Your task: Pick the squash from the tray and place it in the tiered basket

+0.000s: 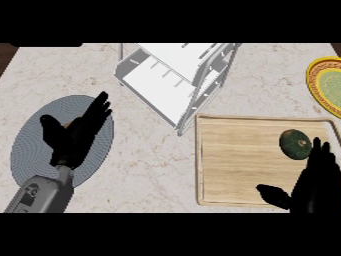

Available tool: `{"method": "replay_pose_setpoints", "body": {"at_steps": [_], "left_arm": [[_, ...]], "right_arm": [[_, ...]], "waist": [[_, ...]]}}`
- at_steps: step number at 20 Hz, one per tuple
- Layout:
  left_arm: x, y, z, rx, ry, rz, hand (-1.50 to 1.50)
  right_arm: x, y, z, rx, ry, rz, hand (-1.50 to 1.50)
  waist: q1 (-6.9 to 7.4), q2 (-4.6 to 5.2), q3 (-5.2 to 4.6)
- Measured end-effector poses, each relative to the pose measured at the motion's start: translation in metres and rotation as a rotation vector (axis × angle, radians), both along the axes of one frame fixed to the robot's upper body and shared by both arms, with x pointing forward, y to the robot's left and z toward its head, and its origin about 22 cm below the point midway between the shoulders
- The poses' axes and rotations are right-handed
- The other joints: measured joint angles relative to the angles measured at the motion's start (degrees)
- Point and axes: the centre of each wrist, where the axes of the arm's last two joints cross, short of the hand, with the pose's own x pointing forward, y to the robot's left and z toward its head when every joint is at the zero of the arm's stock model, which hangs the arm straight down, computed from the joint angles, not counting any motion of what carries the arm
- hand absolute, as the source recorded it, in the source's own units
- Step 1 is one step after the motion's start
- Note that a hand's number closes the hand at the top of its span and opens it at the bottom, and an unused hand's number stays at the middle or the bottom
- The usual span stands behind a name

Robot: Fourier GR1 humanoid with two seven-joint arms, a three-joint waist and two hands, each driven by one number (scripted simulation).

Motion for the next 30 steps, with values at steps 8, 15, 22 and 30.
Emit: {"method": "replay_pose_setpoints", "body": {"at_steps": [8, 15, 22, 30], "left_arm": [[-0.004, -0.003, 0.006, 0.006, -0.003, 0.007, 0.00], [-0.005, 0.002, 0.001, 0.006, 0.000, 0.007, 0.00], [-0.004, 0.007, 0.000, 0.004, 0.009, 0.004, 0.00], [0.002, -0.004, -0.006, -0.007, 0.013, 0.002, 0.00]], "right_arm": [[0.008, -0.011, -0.009, -0.021, -0.018, -0.047, -1.50], [0.013, -0.019, -0.021, 0.002, -0.060, -0.053, -1.50], [0.024, -0.034, -0.025, 0.030, -0.075, -0.061, -1.50], [0.036, -0.056, -0.042, 0.073, -0.088, -0.071, -1.50]], "waist": [[-0.21, -0.07, 0.03], [-0.29, -0.33, -0.29], [-0.29, -0.38, -0.32], [-0.28, -0.47, -0.38]]}}
